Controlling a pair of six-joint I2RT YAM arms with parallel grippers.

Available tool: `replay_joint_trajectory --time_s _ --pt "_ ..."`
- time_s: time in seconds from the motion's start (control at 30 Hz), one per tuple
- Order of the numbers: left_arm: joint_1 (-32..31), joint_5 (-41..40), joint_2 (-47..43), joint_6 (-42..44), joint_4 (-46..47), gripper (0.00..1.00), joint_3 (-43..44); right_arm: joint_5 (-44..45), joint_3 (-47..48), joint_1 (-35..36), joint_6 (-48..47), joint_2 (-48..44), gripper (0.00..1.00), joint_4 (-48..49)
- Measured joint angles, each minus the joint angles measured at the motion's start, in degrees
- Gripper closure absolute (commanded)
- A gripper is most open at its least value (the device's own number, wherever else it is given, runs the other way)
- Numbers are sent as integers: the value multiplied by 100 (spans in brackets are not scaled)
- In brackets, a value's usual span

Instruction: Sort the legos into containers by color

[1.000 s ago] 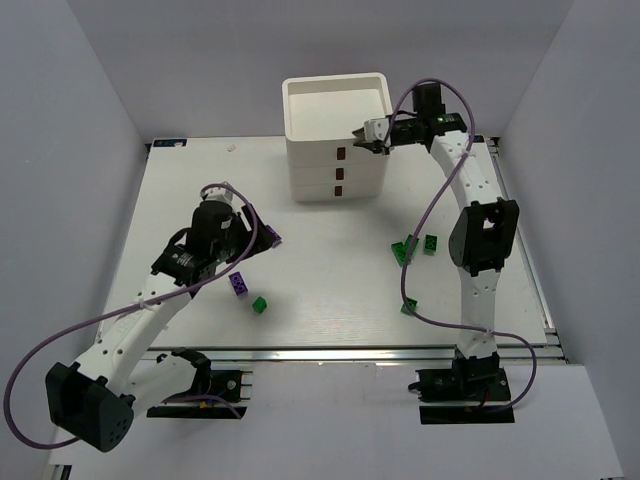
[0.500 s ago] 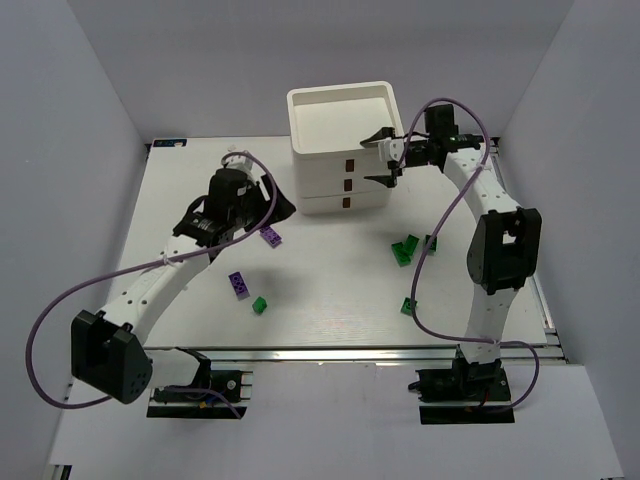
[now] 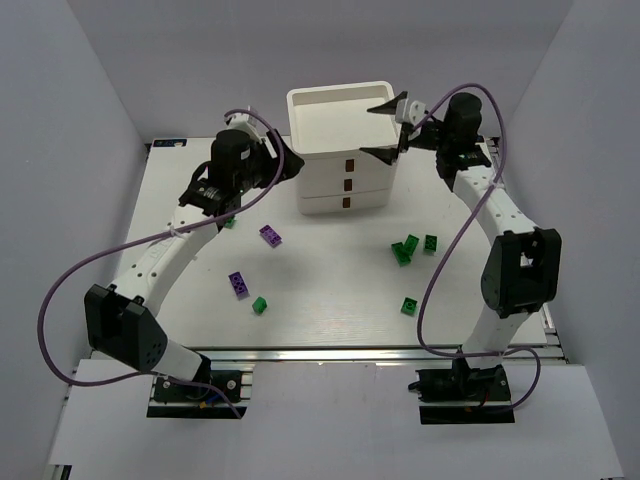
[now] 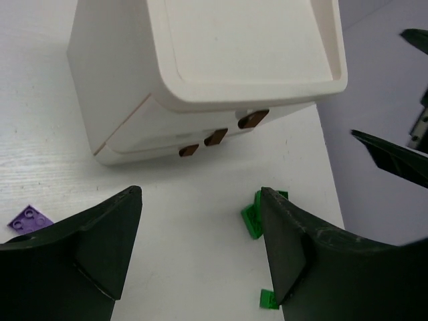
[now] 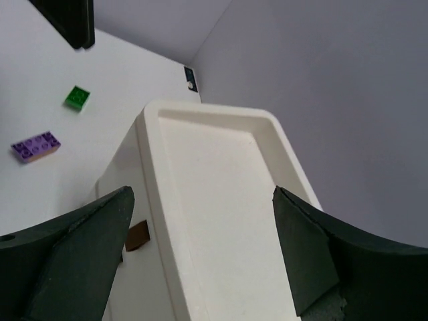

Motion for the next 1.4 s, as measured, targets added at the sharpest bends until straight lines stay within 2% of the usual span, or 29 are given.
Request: replay_joint_trajectory --time_s 0.07,0.13,0.17,0.2,0.3,0.33,0.37,0.4,0.43,0.5,0.6,0.73,0.93,1.0,1.03,1.07,1.17,1.4 --pt "0 -74 90 42 42 24 131 192 -61 0 688 -234 14 415" --pt "2 -181 87 52 17 31 129 313 -203 -4 1163 -531 56 629" --pt "4 -227 76 46 28 45 98 345 -306 -7 1373 -717 76 649" --pt "4 -269 42 0 22 52 42 350 -435 -11 1537 -911 100 614" --pt "7 -385 -210 -98 28 73 -374 415 -946 -7 1805 -1532 100 153" --pt "9 -402 -361 -153 24 74 -592 415 -1161 -2 1786 -1746 100 -140" --pt "9 -411 -503 -195 15 74 -787 437 -1362 9 1744 -1932 82 -448" --pt "11 -413 -647 -232 4 74 -994 463 -1582 37 1716 -2094 37 -798" --pt "11 -411 -780 -282 -4 72 -1178 503 -1781 59 1694 -2205 24 -1069" --pt "11 -385 -942 -380 11 67 -1445 667 -2218 140 1685 -2337 11 -1458" --pt "11 -247 -973 -509 44 54 -1637 1174 -2957 282 1978 -2369 11 -1683" --pt "13 -129 -955 -564 46 49 -1690 2310 -3215 544 2752 -1943 12 -1659" --pt "13 -85 -1108 -568 22 49 -1803 4516 -3082 1266 4061 -1152 14 -1121" --pt "13 -90 -1298 -573 -55 48 -1930 5128 -2824 1491 4430 -754 19 -1043" --pt "15 -92 -1405 -581 -105 48 -1985 5364 -2741 1591 4583 -590 22 -962" --pt "13 -96 -1502 -595 -175 48 -2026 5615 -2704 1672 4708 -472 31 -841" --pt "13 -164 -1759 -621 -321 48 -2090 6310 -2647 1827 4953 -293 38 -614" --pt "13 -420 -2144 -654 -619 48 -2170 7289 -2087 1919 5097 114 41 -35"
